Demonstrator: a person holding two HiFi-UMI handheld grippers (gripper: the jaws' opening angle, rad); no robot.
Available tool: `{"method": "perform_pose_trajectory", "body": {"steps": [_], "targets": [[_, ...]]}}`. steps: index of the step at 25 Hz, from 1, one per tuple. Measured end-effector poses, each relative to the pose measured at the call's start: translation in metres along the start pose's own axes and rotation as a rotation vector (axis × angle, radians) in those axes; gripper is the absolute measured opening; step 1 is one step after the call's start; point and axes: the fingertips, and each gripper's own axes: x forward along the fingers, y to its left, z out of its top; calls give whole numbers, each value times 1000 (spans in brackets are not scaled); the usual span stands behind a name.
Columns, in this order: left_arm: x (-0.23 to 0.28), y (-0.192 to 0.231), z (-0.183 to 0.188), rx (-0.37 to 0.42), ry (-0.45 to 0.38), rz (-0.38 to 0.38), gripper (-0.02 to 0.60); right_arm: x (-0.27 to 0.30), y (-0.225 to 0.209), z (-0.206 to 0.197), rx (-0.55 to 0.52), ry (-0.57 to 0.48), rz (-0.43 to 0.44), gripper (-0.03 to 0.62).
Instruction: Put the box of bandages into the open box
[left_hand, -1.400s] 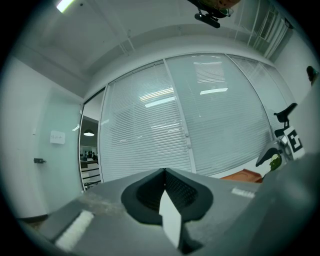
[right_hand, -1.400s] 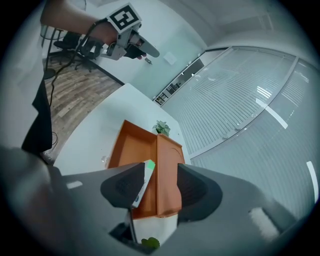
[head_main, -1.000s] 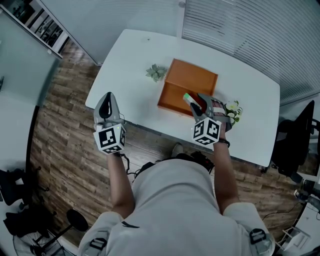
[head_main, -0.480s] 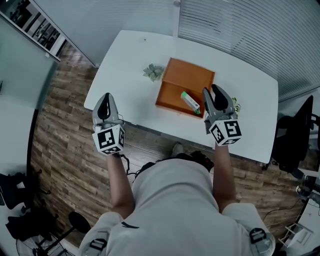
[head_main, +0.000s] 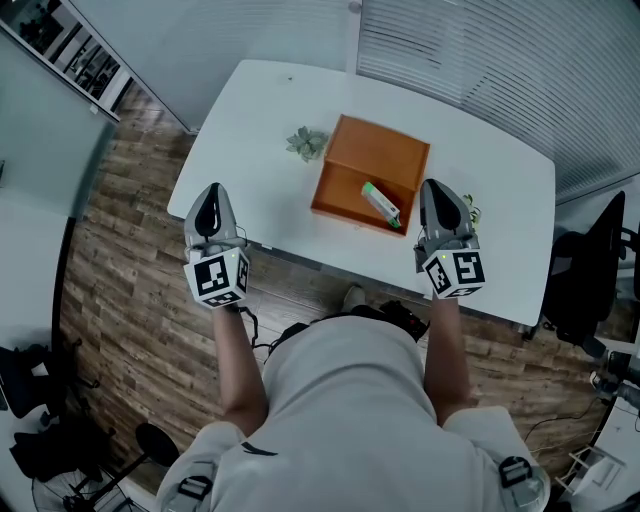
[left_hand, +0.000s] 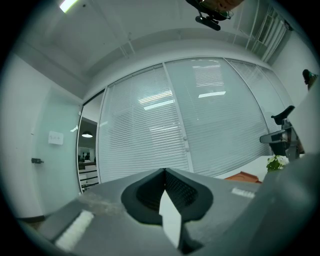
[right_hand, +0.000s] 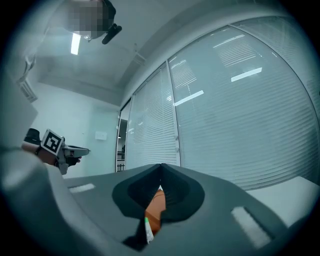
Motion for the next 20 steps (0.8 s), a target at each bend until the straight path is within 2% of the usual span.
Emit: {"method": "perform_pose_trajectory", "body": {"steps": [20], "targets": [[-1,-5,-2,6,-3,-21,6,-1,3,-4,-30,46,-14,-2]]}}
